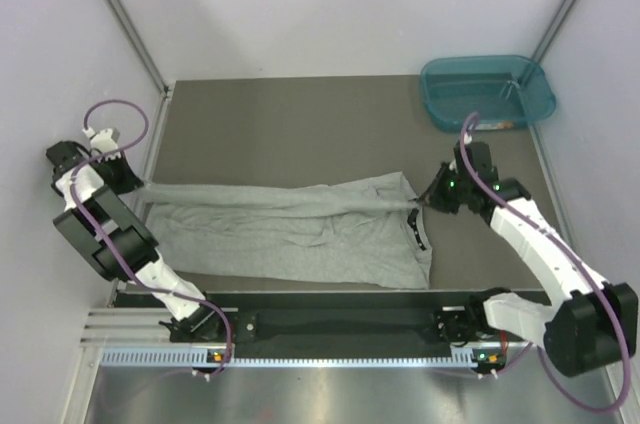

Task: Fold and stack the t-shirts
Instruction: Fold the tshirt

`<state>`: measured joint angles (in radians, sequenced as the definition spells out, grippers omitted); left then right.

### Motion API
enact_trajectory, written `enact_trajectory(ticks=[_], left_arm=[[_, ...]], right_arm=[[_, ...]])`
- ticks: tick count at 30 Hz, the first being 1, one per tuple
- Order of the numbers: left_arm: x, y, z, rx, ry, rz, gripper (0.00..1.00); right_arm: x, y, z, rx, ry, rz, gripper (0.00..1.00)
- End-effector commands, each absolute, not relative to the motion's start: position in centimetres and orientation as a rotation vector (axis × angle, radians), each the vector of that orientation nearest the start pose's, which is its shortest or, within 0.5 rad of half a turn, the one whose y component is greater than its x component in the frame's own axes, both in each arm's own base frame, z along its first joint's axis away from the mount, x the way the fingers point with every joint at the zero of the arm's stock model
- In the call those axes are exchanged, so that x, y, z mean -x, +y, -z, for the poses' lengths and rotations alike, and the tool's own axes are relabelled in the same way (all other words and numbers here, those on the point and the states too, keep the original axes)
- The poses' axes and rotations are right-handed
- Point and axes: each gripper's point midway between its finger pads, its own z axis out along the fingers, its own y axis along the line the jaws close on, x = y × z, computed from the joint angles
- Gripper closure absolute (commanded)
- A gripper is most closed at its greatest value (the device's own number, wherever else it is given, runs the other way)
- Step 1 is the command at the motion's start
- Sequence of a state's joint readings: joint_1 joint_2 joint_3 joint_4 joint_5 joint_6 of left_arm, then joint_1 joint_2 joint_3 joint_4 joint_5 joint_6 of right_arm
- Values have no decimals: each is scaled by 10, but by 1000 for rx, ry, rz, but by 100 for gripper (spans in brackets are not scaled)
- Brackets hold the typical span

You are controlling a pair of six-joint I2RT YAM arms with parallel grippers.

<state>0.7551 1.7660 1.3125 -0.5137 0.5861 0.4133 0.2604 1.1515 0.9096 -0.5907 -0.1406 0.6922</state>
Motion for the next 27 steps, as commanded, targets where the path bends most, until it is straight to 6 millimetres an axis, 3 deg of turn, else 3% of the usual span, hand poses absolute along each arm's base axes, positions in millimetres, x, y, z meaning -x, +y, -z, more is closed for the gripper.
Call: enact_trajectory(ticks=[1,2,4,5,8,19,27], left_arm=[[-330,224,-113,127,2367,154,100],[-326,224,-111,127,2373,153,100],[-316,225,-102,126,2397,142,100],[-313,224,-98,127,2411,145,100],[-308,223,-91,126,2442,155,100],[-304,233,-92,113,2475,128,100],[-281,230,-69,108,2580,95,98]], right_arm=[[-239,137,-129,-552,2504,-660,100],[-222,141,-112,-558,2549,-662,100],[-208,146,-102,-595,2558,-698,100],[-195,147,-89,-604,2596,-694,100],[-182,144,-73,-628,2642,-669,100],[-175,139,-48,-607,2711,-600,100],[-179,135,-42,-582,2728,-544,99]])
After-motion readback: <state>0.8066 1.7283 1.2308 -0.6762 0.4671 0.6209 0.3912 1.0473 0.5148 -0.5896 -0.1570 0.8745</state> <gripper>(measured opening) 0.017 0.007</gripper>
